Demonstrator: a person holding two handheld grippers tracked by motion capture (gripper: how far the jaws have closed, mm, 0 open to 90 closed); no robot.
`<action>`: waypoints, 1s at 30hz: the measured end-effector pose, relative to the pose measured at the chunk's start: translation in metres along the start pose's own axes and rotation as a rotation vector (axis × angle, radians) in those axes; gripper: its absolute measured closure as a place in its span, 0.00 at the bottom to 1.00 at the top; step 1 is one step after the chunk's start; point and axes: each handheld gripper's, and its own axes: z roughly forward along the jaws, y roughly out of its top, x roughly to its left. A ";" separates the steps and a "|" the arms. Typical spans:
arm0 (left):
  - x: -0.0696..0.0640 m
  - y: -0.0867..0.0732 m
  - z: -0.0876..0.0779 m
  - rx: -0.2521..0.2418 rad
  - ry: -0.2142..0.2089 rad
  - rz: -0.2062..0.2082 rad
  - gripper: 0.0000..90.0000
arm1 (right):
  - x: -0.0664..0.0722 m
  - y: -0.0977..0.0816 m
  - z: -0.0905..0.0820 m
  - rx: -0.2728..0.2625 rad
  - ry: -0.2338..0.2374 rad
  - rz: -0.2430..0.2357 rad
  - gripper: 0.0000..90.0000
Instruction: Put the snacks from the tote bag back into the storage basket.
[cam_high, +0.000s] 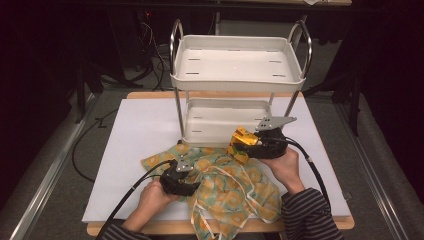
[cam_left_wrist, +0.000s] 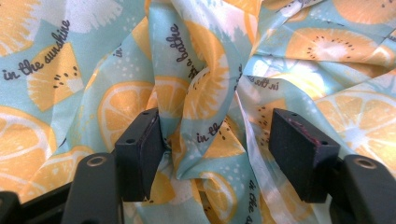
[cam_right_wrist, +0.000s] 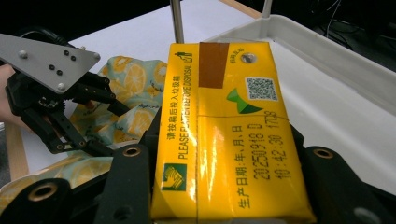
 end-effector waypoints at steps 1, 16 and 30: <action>0.000 0.000 0.000 0.000 0.000 0.000 0.40 | 0.000 0.000 -0.001 0.000 -0.002 0.008 0.61; 0.000 0.000 0.000 -0.003 0.000 0.006 0.40 | -0.011 0.003 -0.004 -0.014 -0.022 0.028 0.61; 0.000 0.000 0.000 -0.003 0.000 0.006 0.40 | -0.028 0.011 -0.005 -0.005 -0.068 0.065 0.61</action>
